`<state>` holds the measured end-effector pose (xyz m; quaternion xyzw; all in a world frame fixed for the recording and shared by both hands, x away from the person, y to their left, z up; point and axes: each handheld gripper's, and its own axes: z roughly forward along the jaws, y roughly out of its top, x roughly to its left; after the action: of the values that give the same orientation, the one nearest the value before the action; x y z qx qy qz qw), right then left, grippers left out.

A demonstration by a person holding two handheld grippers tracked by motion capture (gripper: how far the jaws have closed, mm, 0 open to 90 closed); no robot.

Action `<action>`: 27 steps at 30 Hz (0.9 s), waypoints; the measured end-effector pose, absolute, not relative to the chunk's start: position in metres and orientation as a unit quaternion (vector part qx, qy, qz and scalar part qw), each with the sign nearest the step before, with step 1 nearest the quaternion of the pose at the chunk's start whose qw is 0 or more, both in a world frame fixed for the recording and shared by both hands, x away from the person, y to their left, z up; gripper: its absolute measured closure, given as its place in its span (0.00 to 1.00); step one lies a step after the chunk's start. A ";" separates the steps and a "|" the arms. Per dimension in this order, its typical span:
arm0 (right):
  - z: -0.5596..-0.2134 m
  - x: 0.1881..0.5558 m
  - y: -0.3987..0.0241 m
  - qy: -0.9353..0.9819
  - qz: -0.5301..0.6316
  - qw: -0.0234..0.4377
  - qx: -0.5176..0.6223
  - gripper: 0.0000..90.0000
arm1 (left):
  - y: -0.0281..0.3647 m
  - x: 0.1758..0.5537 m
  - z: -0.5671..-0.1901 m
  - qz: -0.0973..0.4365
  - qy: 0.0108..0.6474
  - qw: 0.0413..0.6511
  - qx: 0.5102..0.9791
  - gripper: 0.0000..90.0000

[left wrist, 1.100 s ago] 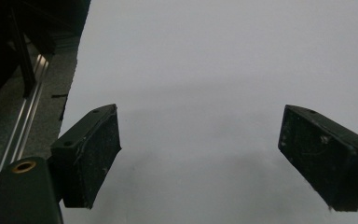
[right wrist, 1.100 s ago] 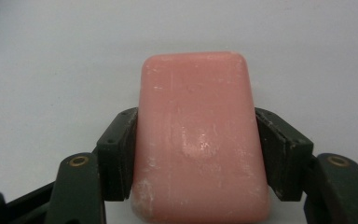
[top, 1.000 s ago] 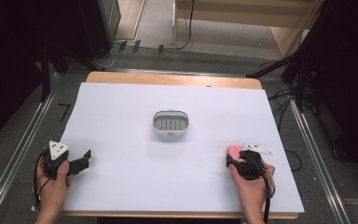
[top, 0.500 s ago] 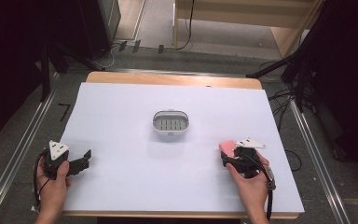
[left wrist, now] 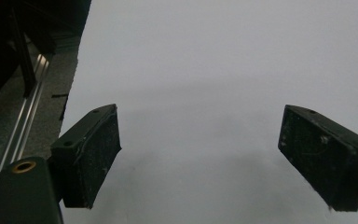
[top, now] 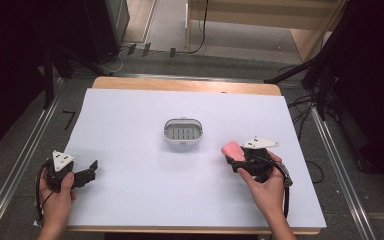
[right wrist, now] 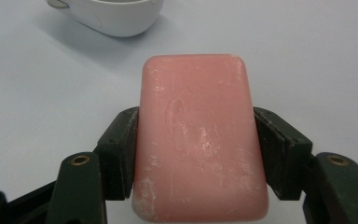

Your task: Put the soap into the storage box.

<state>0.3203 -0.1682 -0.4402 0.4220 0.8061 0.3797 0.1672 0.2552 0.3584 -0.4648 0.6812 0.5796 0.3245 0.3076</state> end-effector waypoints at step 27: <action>-0.406 0.368 -0.136 0.853 0.403 0.152 0.296 0.43 | 0.359 0.255 -0.465 0.325 0.579 0.309 0.681 0.15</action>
<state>0.3680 -0.1362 -0.4055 0.2958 0.8526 0.4029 0.1525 0.2550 0.3586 -0.4648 0.6812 0.5786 0.3253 0.3088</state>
